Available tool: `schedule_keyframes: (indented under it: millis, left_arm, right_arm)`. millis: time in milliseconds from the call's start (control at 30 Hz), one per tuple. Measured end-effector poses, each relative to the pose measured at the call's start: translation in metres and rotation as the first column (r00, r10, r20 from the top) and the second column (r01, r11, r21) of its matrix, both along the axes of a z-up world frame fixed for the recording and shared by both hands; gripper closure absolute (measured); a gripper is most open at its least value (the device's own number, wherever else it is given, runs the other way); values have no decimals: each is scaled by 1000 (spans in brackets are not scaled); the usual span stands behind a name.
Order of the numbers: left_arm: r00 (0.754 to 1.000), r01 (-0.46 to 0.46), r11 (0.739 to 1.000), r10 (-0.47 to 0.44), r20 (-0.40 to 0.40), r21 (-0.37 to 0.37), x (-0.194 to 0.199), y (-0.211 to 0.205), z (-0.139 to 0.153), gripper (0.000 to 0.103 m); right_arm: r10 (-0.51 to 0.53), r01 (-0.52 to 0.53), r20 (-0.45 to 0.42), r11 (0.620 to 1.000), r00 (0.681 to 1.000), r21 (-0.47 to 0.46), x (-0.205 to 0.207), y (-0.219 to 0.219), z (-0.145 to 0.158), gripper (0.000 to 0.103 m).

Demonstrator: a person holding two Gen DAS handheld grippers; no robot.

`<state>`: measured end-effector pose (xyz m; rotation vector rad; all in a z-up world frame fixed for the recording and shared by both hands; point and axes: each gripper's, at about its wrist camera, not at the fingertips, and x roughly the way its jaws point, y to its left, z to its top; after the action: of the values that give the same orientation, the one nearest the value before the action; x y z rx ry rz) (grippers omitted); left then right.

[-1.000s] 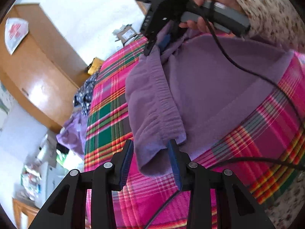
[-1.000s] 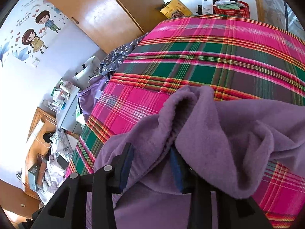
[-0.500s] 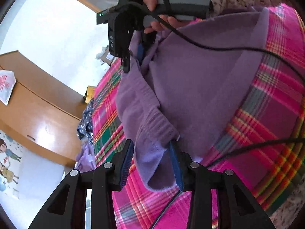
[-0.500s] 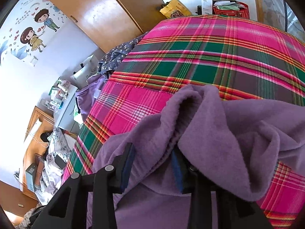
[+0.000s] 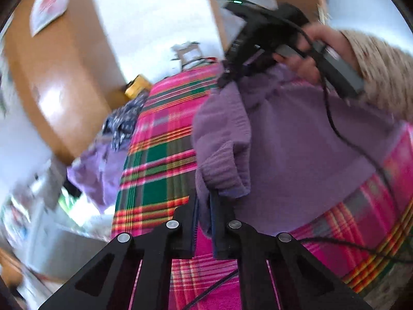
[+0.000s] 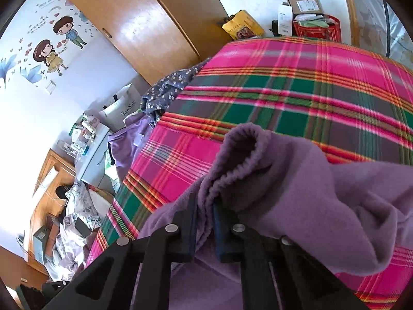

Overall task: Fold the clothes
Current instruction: 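Lift the garment with both grippers, raising the right gripper's edge high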

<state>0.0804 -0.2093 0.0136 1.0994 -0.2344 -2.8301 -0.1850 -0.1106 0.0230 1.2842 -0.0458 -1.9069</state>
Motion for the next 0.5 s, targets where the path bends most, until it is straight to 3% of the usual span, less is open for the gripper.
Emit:
schedule_keyframes:
  millis: [233, 500]
  left_arm:
    - [995, -92, 978, 95, -8, 185, 7, -27, -4, 95]
    - [982, -186, 930, 190, 17, 318, 19, -45, -15, 95]
  right_arm:
    - [30, -31, -24, 999, 999, -11, 3, -27, 12, 92]
    - [54, -55, -13, 998, 998, -9, 2, -59, 5, 92]
